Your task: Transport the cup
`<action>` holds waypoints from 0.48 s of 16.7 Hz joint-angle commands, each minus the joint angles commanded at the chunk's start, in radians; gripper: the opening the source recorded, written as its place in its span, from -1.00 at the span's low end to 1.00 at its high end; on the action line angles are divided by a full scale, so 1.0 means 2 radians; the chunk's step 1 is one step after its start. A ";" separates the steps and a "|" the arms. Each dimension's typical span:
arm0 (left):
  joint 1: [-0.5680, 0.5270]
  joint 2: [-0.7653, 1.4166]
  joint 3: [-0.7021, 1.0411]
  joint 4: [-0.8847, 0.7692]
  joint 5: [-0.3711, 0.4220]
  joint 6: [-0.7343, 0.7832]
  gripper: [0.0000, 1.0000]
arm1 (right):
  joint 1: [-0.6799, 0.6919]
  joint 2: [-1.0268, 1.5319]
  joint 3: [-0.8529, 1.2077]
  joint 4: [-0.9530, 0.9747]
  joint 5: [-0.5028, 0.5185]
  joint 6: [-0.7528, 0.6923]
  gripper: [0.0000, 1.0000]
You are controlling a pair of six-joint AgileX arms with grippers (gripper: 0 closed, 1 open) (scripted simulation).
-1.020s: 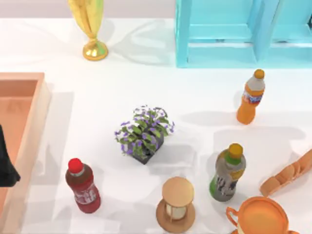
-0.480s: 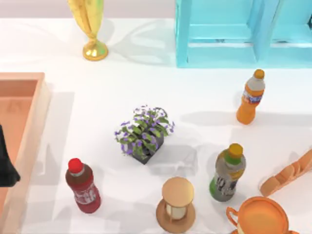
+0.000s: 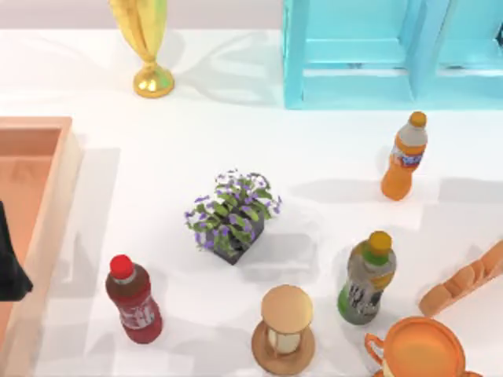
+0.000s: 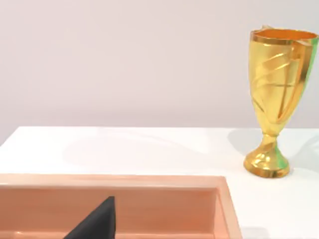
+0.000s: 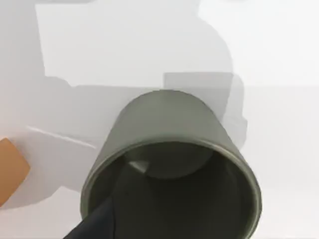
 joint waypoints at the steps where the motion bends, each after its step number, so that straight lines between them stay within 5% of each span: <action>1: 0.000 0.000 0.000 0.000 0.000 0.000 1.00 | 0.000 0.006 -0.018 0.025 0.000 0.000 1.00; 8: 0.000 0.000 0.000 0.000 0.000 0.000 1.00 | 0.000 0.020 -0.057 0.072 0.000 0.000 1.00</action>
